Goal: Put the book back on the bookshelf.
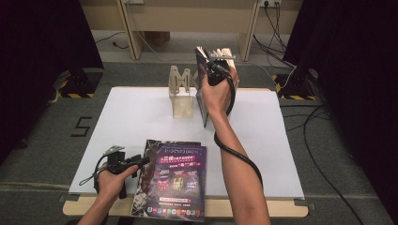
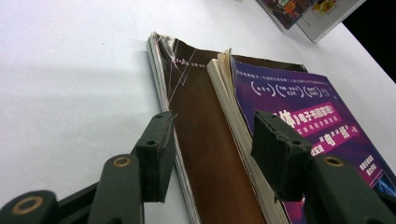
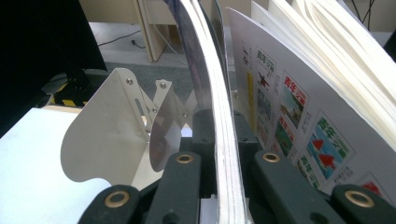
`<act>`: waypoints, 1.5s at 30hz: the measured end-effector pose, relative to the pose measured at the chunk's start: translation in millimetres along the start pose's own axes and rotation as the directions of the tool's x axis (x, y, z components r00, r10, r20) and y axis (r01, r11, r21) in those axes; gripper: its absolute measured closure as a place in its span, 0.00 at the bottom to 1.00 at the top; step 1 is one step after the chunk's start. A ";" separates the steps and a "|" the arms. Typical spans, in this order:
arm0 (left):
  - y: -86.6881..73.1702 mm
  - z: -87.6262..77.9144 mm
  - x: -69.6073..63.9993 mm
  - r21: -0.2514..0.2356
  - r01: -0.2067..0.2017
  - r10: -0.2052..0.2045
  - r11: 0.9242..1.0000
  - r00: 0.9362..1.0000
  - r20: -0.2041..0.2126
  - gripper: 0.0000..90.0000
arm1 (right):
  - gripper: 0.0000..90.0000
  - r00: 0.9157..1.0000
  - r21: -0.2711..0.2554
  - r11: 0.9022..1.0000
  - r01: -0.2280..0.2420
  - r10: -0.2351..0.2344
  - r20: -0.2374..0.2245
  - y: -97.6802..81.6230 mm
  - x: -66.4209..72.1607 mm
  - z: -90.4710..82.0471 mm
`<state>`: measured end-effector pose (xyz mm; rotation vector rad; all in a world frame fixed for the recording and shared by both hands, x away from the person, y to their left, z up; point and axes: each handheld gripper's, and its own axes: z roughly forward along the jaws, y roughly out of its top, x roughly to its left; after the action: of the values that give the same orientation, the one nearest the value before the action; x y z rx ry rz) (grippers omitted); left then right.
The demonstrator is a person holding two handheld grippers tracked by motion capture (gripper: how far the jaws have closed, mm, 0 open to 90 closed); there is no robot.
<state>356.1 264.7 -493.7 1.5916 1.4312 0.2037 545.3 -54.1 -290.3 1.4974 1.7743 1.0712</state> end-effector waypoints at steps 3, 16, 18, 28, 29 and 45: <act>-0.3 0.1 0.4 -0.001 0.001 -0.001 1.000 1.000 0.002 0.54 | 0.94 1.000 0.007 1.000 0.004 -0.004 0.011 -2.4 -0.3 6.1; -1.1 1.0 -2.0 0.004 -0.002 0.002 1.000 1.000 0.004 0.54 | 0.81 1.000 0.018 1.000 0.013 -0.014 0.028 0.1 -2.0 -1.2; -1.2 1.3 -2.5 0.004 -0.004 0.004 1.000 1.000 0.005 0.54 | 0.82 1.000 0.030 1.000 0.004 -0.005 0.024 0.8 -2.8 -2.6; -0.9 0.9 -2.3 0.002 -0.003 0.003 1.000 1.000 0.003 0.54 | 0.78 1.000 0.062 0.998 0.000 0.000 0.012 -0.7 -3.0 -4.0; -1.0 1.0 -2.4 0.002 -0.004 0.004 1.000 1.000 0.005 0.54 | 0.82 1.000 0.068 0.998 -0.003 0.003 0.007 -0.8 -3.2 -3.8; 0.5 -0.8 0.3 -0.001 -0.002 0.002 1.000 1.000 -0.001 0.54 | 0.94 0.997 0.041 0.997 -0.072 0.073 -0.007 -1.9 -4.1 1.2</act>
<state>356.0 265.4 -493.0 1.5925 1.4302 0.2070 546.2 -57.9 -292.8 1.5950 1.7693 1.0846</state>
